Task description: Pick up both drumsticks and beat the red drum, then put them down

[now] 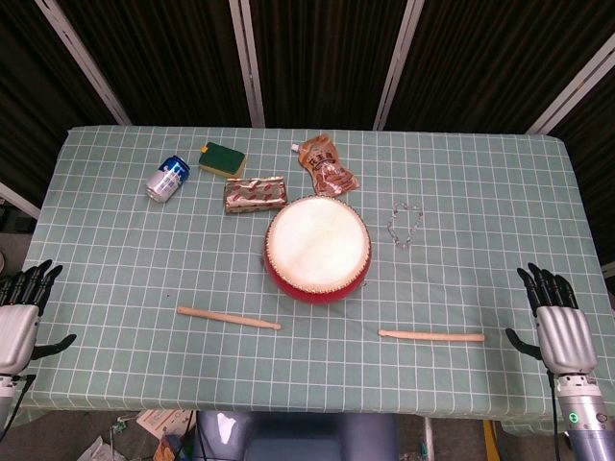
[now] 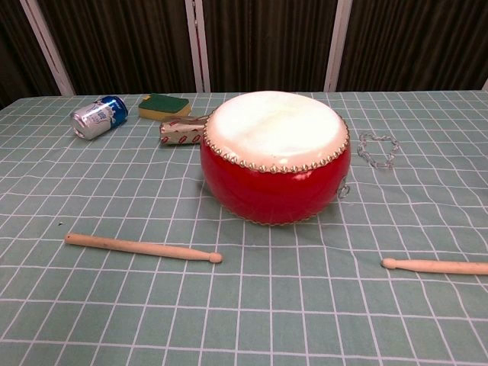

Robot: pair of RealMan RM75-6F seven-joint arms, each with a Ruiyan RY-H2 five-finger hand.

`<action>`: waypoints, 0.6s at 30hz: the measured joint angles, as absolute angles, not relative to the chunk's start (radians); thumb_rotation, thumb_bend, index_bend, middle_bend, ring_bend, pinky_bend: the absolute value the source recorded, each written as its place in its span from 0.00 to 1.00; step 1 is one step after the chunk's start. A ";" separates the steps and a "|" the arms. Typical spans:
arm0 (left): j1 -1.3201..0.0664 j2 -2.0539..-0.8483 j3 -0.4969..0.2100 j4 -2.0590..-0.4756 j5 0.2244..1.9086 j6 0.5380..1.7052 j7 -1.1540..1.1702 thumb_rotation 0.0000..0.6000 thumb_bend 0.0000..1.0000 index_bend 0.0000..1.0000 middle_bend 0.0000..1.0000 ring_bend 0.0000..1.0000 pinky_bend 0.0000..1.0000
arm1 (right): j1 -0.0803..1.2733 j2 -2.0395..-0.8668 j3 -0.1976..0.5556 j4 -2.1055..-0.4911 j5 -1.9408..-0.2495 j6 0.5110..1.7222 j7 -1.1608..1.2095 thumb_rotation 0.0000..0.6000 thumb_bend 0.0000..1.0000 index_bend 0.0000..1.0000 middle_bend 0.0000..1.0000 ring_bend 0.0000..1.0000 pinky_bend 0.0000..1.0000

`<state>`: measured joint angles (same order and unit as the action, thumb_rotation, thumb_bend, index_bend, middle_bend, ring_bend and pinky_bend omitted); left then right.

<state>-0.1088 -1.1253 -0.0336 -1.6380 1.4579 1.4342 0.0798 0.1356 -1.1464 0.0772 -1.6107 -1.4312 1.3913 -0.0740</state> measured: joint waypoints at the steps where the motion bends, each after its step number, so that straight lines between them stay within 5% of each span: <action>1: -0.109 -1.125 -0.034 -1.638 1.458 1.434 0.079 1.00 0.08 0.00 0.00 0.00 0.05 | 0.136 -1.147 0.078 -1.611 -1.431 1.392 -0.075 1.00 0.28 0.00 0.00 0.00 0.06; 13: -0.110 -1.124 -0.030 -1.640 1.460 1.429 0.084 1.00 0.08 0.00 0.00 0.00 0.06 | 0.135 -1.146 0.077 -1.609 -1.433 1.393 -0.068 1.00 0.28 0.00 0.00 0.00 0.06; 18: -0.114 -1.117 -0.025 -1.645 1.456 1.409 0.093 1.00 0.08 0.00 0.08 0.12 0.23 | 0.137 -1.149 0.080 -1.609 -1.426 1.389 -0.072 1.00 0.28 0.00 0.00 0.00 0.06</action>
